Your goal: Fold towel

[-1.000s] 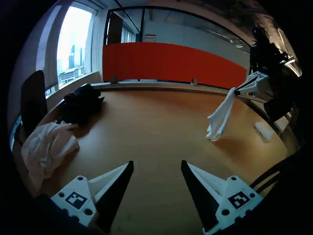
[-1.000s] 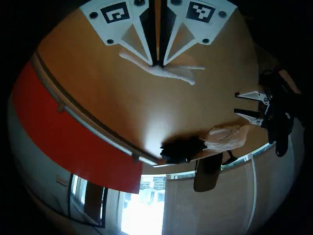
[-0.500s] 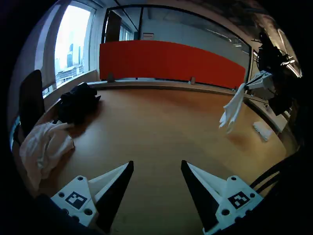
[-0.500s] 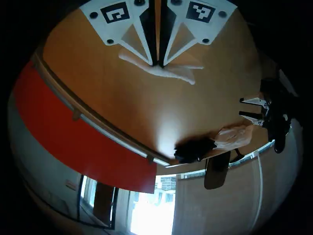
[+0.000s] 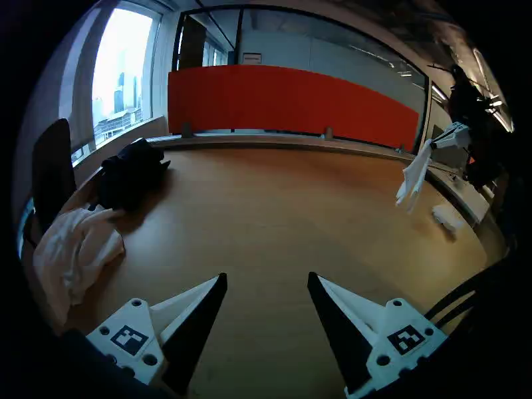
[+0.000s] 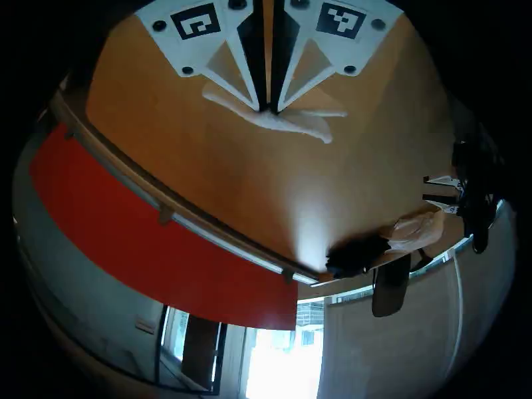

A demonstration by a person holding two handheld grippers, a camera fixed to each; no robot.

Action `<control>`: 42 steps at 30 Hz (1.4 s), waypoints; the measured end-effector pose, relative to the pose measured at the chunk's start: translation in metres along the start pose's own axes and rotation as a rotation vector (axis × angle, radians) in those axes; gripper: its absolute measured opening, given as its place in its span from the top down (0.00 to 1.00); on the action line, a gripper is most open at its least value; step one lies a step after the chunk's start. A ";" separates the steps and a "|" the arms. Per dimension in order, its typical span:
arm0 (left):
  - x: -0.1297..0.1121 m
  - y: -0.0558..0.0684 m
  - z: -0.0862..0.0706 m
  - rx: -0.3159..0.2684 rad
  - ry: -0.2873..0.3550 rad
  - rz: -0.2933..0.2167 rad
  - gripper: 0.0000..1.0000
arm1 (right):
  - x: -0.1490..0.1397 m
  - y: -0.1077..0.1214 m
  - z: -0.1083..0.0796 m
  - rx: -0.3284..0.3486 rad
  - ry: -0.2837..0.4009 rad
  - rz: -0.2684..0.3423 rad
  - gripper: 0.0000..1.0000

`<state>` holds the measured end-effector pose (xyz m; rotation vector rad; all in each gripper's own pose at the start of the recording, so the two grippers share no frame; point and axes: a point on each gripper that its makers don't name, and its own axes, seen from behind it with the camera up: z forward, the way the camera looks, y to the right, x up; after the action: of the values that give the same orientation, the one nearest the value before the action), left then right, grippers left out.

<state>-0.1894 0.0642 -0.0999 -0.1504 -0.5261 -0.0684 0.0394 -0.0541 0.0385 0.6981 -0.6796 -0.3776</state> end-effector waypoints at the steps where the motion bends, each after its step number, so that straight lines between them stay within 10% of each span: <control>1: 0.000 0.000 0.000 0.000 -0.001 0.001 0.10 | -0.003 0.004 -0.002 -0.006 -0.003 0.002 0.97; 42: 0.010 0.020 0.007 -0.002 -0.026 0.047 0.10 | -0.116 0.157 -0.080 -0.239 -0.127 0.132 0.97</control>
<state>-0.1816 0.0850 -0.0915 -0.1659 -0.5480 -0.0210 0.0253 0.1558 0.0505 0.4024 -0.7816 -0.3765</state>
